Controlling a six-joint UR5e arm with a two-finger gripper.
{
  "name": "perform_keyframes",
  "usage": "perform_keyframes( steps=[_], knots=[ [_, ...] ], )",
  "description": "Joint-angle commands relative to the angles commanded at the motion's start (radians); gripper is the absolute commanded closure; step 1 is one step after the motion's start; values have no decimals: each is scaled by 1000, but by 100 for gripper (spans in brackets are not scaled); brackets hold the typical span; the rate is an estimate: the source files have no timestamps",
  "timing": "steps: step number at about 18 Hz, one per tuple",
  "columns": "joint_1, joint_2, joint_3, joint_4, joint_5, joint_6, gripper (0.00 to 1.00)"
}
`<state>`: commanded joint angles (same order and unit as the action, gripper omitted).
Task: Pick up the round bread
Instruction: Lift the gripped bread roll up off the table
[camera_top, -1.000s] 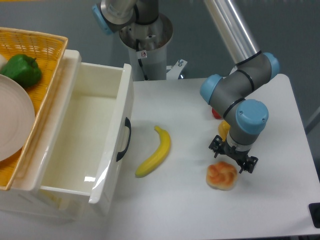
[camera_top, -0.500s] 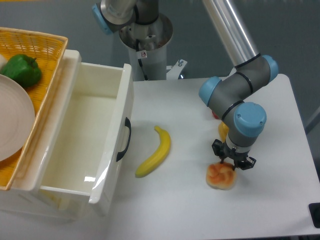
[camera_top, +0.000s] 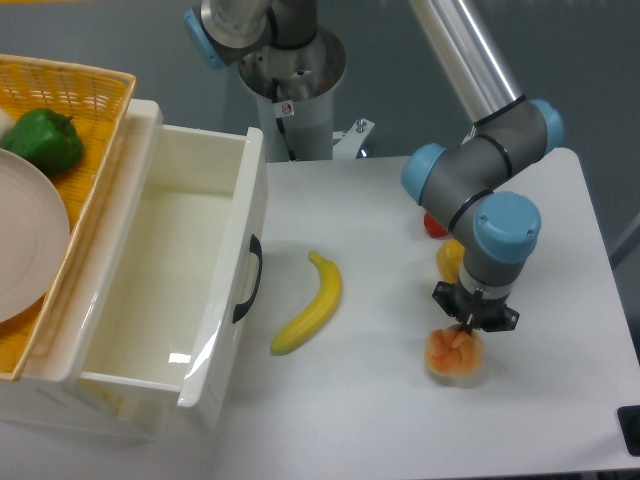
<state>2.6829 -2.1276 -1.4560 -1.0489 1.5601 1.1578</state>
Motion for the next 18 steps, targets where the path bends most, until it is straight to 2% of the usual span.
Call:
perform_keyframes(
  steps=[1,4,5,7,9,14,16,18],
  knots=[
    [2,3,20,-28,2,32,100],
    [15,21,66,-49,3,59,100],
    [18,29,87,-89,3,56,100],
    [37,34,146,-222,3,48,100],
    [61,31,210,-292,2,60,100],
    [78,3,336,-312,-5,92,100],
    [78,-18,406,-385,2,92,100],
    [78,-21,422,-396,3,101,100]
  ],
)
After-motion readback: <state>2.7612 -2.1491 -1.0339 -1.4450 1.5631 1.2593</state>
